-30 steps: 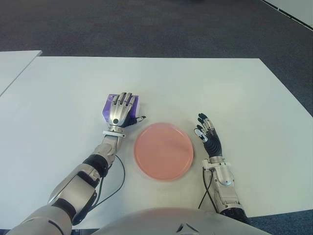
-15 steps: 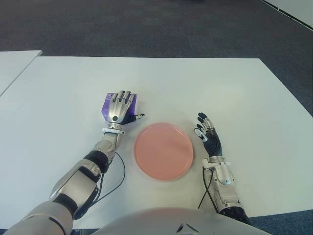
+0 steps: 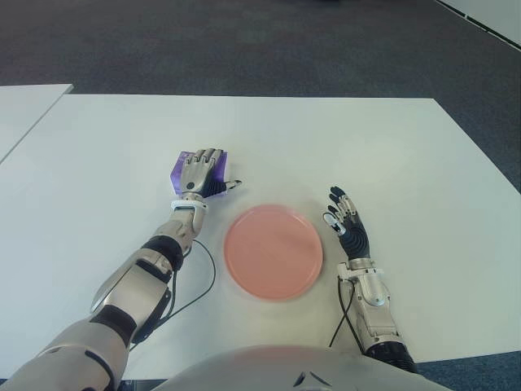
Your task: Put the tissue paper into the plate.
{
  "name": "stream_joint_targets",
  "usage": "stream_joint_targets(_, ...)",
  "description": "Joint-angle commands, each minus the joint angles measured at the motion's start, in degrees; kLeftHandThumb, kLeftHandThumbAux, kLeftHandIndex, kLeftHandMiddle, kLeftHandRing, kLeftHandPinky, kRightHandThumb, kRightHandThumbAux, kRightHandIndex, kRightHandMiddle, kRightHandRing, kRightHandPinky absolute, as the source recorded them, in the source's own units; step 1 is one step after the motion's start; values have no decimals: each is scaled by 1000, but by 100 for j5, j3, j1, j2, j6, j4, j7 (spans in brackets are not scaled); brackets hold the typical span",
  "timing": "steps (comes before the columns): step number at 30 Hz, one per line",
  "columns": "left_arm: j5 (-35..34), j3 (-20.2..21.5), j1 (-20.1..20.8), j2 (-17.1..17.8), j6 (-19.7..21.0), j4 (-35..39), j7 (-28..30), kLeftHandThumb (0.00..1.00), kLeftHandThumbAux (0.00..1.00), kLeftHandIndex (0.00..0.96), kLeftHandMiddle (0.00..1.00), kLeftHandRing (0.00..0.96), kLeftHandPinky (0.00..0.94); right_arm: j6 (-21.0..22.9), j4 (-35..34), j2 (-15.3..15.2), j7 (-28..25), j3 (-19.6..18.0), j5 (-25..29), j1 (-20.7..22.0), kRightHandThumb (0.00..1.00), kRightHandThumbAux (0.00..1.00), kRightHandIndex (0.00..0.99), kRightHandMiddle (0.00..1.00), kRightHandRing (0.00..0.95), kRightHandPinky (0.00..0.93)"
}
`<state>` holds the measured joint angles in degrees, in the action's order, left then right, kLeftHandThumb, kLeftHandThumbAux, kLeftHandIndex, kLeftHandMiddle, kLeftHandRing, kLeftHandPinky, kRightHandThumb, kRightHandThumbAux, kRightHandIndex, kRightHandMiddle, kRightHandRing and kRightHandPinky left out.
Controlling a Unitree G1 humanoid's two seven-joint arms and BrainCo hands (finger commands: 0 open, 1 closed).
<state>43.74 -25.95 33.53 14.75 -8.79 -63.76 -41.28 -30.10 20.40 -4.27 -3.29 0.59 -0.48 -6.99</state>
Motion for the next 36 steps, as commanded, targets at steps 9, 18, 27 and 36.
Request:
stream_joint_targets(9, -162, -117, -364, -246, 47, -576, 245, 266, 434, 177, 224, 226, 259, 542, 854, 28, 44, -72, -15, -517, 220, 453, 45, 70, 14, 0)
stream_joint_targets(18, 153, -438, -351, -321, 187, -1001, -527, 258, 460, 203, 244, 237, 259, 366, 958, 9, 25, -165, 19, -477, 230, 459, 46, 75, 23, 0)
stream_joint_targets(27, 11, -433, -450, -461, 265, -1226, -268, 235, 466, 169, 230, 227, 254, 248, 968, 69, -146, -330, 364, -447, 266, 481, 57, 78, 25, 0)
stream_joint_targets(36, -128, -367, -621, -691, 406, -1320, 156, 240, 466, 163, 233, 242, 284, 680, 592, 52, -323, -433, 656, -503, 272, 492, 56, 91, 28, 0)
